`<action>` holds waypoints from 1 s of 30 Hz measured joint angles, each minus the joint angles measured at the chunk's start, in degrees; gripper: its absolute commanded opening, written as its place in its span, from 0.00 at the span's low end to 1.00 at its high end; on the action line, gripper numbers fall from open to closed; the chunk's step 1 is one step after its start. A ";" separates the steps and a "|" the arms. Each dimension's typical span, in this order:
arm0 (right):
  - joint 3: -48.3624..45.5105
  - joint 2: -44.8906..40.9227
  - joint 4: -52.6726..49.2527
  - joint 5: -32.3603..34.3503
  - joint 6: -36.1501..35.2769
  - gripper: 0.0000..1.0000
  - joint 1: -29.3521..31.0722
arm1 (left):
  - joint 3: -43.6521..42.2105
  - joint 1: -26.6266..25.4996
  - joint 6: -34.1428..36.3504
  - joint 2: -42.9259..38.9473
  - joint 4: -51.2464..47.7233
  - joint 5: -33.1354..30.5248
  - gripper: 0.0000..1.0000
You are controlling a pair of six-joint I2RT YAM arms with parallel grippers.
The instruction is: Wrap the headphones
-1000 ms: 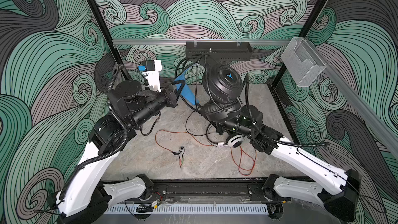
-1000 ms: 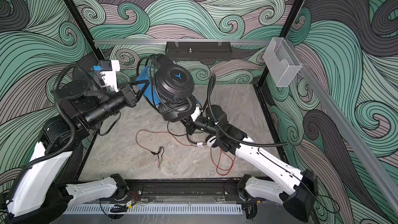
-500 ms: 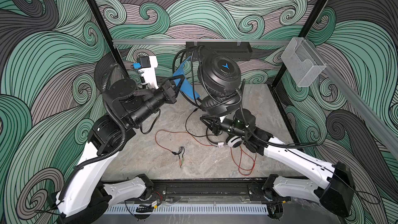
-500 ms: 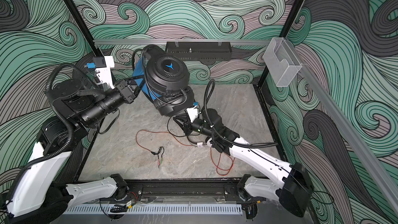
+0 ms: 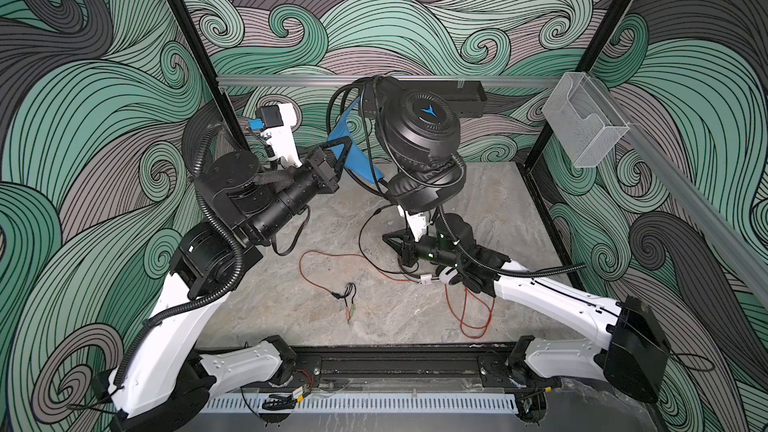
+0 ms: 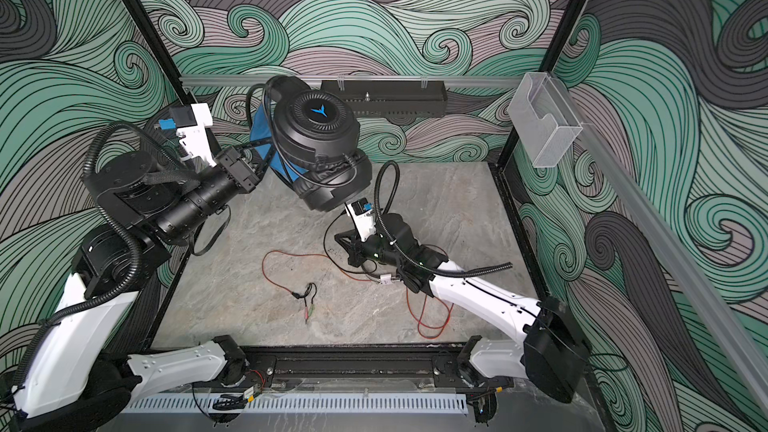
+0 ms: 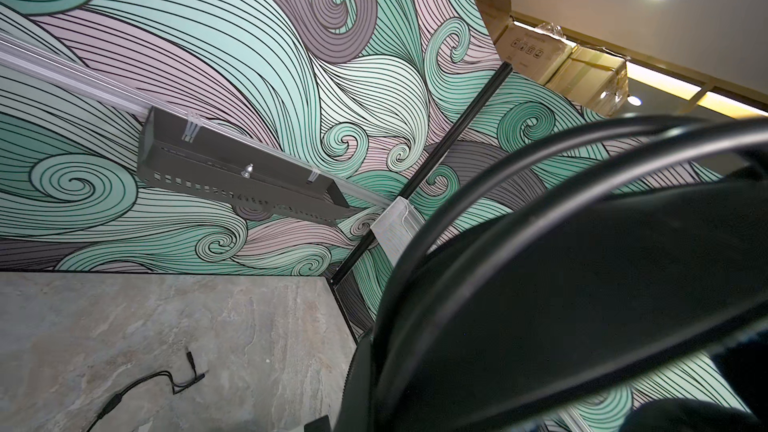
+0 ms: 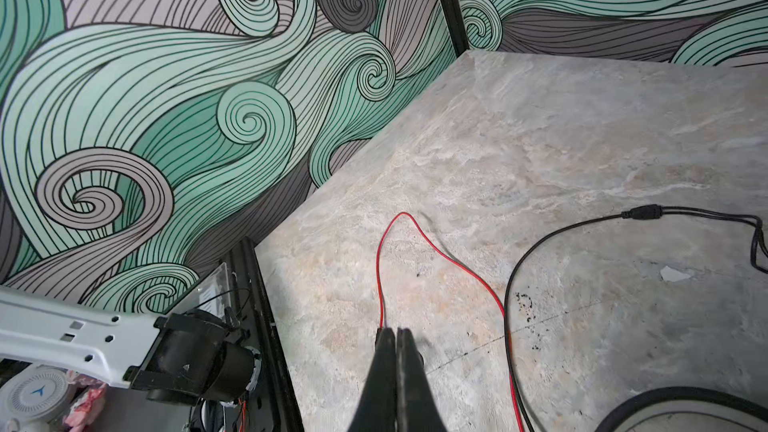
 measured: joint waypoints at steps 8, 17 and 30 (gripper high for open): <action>3.04 -1.57 -11.15 6.29 -3.52 0.00 6.51 | 3.23 2.34 1.90 5.29 0.11 -8.35 0.00; 10.60 -3.76 -28.04 15.02 -9.79 0.00 14.23 | -1.92 4.09 15.65 7.98 1.75 -23.80 0.00; 41.33 2.54 -55.19 32.57 -24.48 0.00 23.02 | -24.94 3.98 33.31 8.48 0.81 -32.20 0.00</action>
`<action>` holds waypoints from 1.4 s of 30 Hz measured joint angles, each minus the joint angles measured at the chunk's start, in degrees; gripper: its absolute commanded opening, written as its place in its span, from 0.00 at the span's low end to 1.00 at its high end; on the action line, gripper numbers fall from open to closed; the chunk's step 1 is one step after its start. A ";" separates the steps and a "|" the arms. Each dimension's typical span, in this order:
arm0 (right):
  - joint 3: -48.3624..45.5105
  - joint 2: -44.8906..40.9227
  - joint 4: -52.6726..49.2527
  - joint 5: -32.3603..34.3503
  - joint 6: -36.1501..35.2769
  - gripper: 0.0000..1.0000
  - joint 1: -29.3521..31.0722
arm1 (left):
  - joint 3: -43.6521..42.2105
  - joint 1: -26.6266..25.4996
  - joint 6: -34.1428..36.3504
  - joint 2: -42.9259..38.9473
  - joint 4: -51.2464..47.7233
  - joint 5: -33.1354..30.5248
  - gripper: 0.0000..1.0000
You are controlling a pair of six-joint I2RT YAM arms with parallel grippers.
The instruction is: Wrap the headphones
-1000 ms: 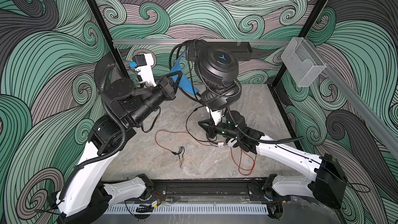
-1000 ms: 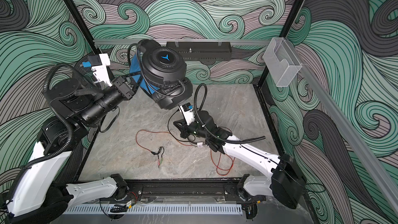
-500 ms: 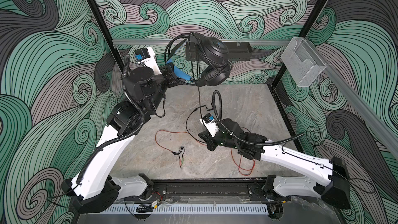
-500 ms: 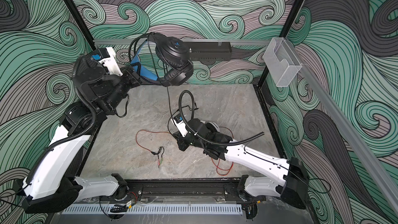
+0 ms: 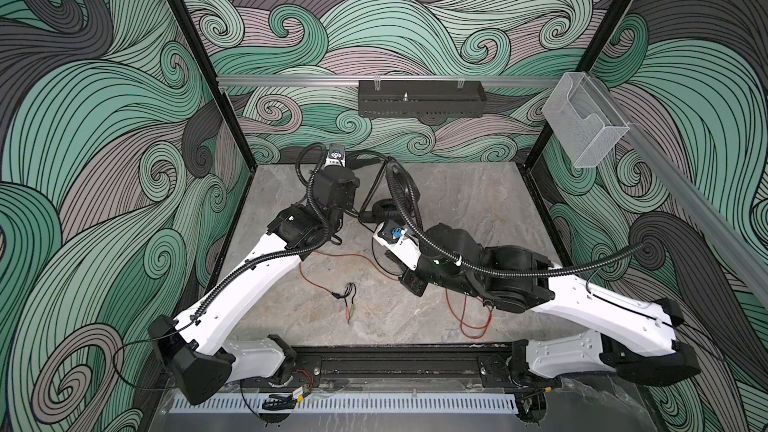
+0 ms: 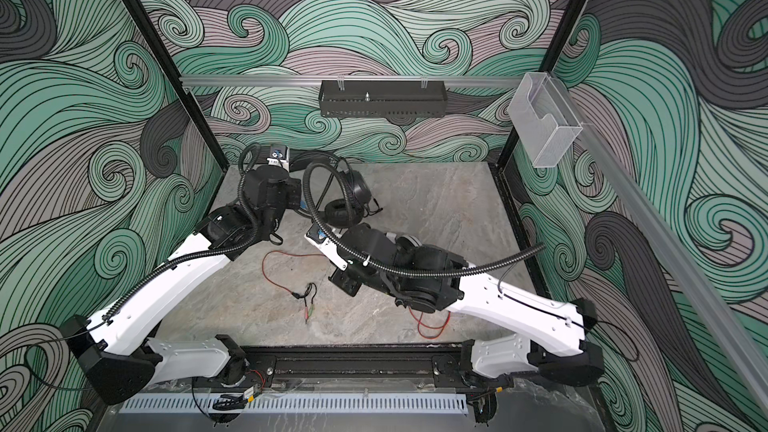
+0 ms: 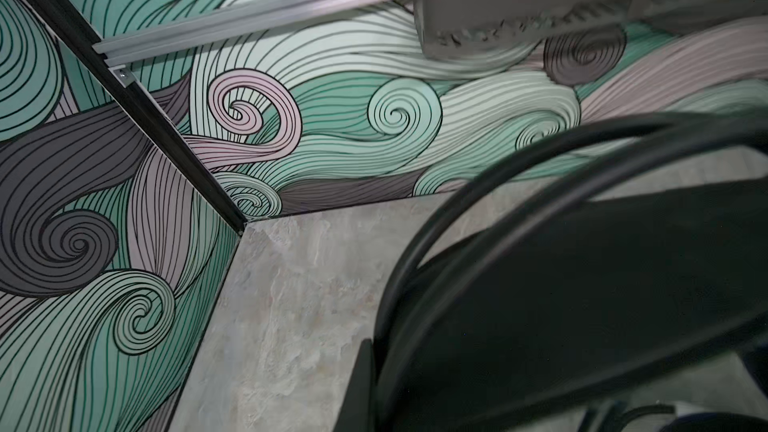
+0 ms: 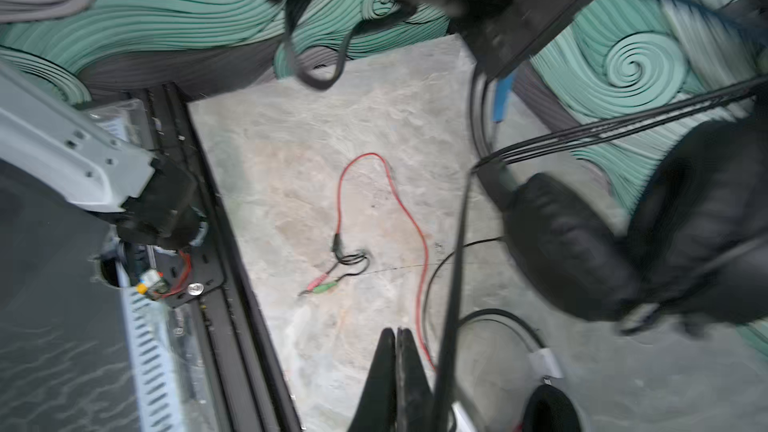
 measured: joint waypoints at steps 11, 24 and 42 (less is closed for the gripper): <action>17.20 9.20 -12.72 7.82 -16.41 0.00 -8.22 | -8.26 -0.92 6.32 -13.38 -7.67 12.63 0.00; 16.72 11.28 -11.85 2.58 -19.91 0.04 -17.11 | -5.31 -0.94 3.63 -20.35 -17.25 30.45 0.00; -12.04 -5.99 15.37 -14.62 -9.51 0.29 -26.91 | 4.02 -0.94 -4.39 -20.76 -20.85 41.38 0.00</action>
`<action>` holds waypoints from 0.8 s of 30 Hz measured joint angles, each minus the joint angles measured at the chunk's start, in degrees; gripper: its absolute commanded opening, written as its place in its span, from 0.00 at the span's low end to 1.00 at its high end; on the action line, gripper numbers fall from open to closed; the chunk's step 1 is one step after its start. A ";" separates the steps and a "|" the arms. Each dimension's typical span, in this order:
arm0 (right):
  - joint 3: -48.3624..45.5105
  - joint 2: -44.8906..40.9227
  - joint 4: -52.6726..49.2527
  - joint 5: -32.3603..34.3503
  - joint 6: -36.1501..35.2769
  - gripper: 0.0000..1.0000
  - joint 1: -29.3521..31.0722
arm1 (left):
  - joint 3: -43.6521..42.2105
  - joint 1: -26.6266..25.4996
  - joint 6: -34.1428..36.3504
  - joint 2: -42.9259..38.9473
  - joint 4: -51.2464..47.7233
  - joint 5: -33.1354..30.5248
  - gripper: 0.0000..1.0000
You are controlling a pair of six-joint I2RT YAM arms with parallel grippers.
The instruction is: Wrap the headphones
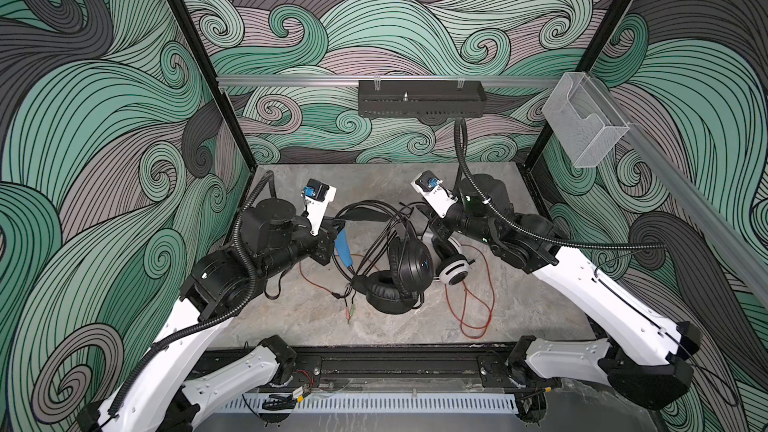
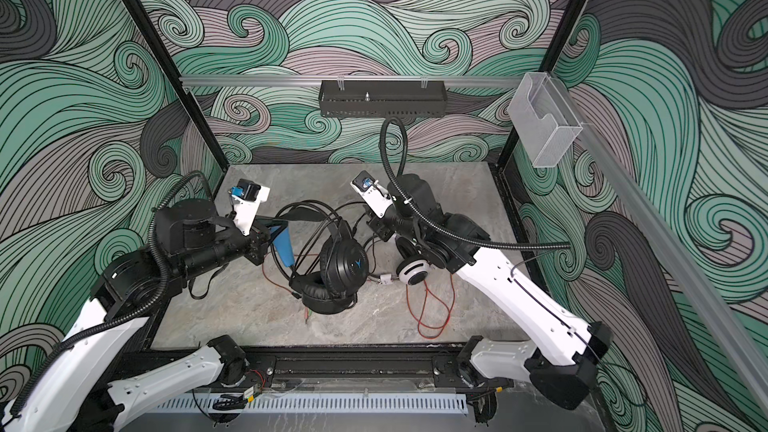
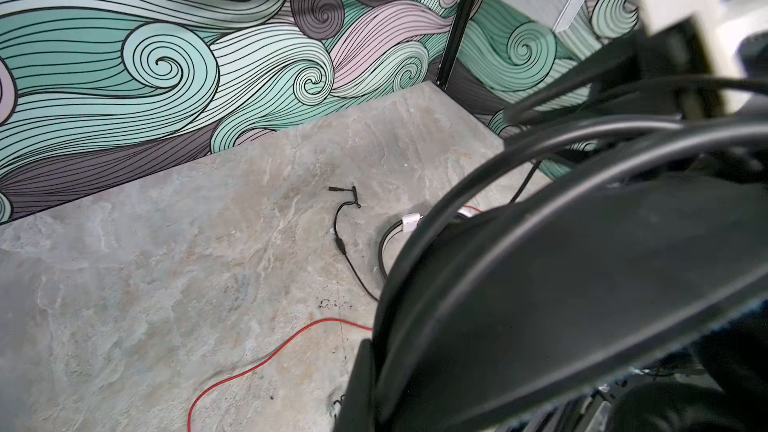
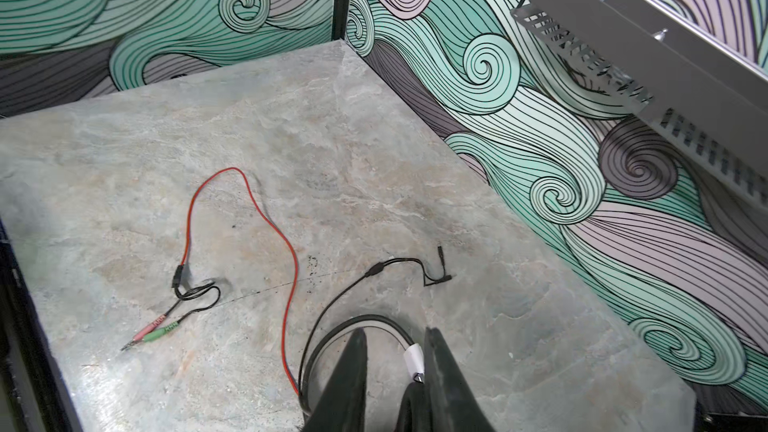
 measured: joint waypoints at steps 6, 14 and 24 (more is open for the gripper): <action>-10.73 -3.80 14.91 -6.86 6.36 0.36 -2.03 | 7.82 0.02 -2.91 2.49 0.48 2.08 0.00; -17.94 -3.34 31.21 -14.75 17.00 0.36 -2.29 | 14.01 0.00 -6.34 5.62 3.02 4.50 0.00; -24.65 0.28 40.59 -19.47 24.81 0.23 -2.29 | 18.29 0.02 -10.62 7.76 6.71 4.76 0.00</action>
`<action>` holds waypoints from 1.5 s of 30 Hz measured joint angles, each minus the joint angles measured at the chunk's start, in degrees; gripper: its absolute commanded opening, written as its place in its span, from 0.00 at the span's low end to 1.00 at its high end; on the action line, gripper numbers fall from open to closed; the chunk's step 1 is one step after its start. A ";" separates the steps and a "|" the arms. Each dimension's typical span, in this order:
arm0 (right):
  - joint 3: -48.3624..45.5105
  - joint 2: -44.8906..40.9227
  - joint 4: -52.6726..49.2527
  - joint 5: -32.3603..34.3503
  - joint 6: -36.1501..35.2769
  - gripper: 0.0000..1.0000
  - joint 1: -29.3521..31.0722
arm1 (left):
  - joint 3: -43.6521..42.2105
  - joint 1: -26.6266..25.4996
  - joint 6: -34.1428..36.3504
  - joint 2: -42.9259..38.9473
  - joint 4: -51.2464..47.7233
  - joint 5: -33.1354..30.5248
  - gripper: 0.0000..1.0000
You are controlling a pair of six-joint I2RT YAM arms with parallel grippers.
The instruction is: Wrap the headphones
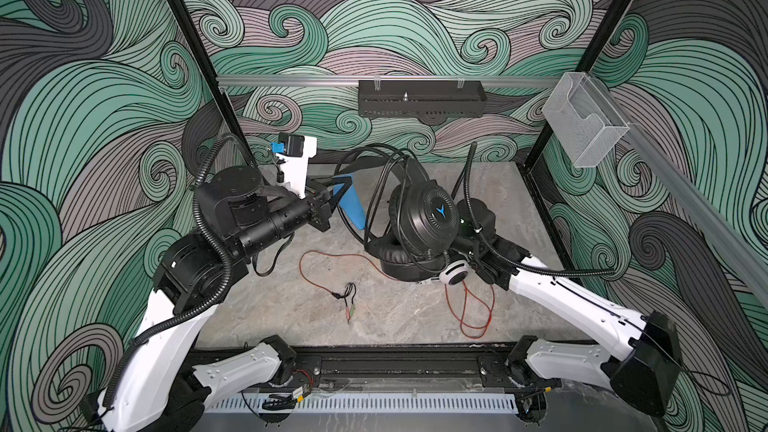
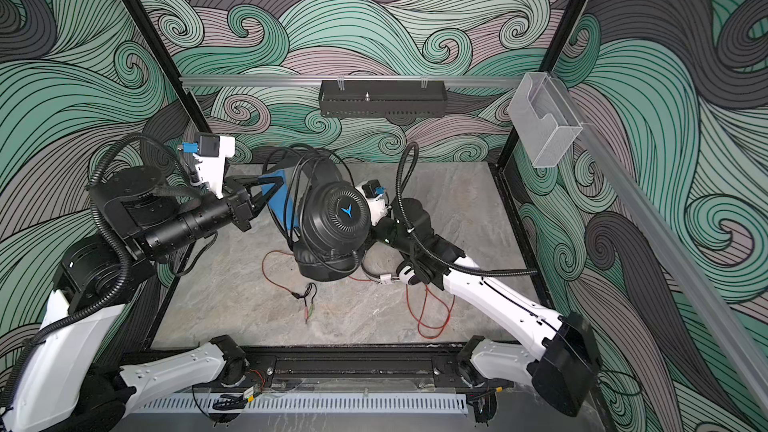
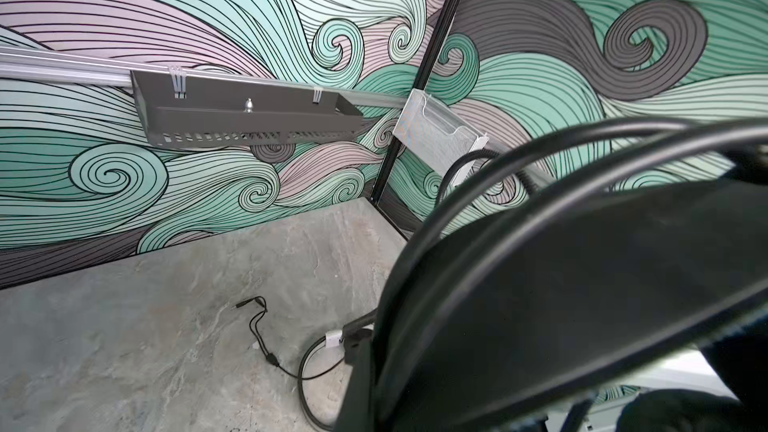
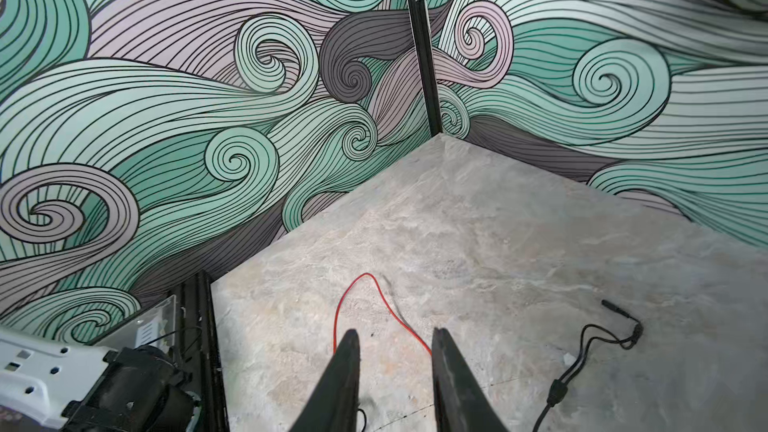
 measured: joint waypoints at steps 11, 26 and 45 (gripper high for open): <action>-2.60 1.70 4.83 -1.66 2.27 0.15 0.00 | 2.34 -0.02 -5.79 1.97 4.92 -0.85 0.00; -1.51 1.55 -3.23 5.22 -1.77 0.00 8.17 | 3.21 0.24 -14.32 5.64 8.22 -16.85 0.00; 9.68 -0.48 -30.58 25.05 -13.29 0.00 25.92 | -15.56 5.68 -10.14 12.15 9.16 -39.23 0.00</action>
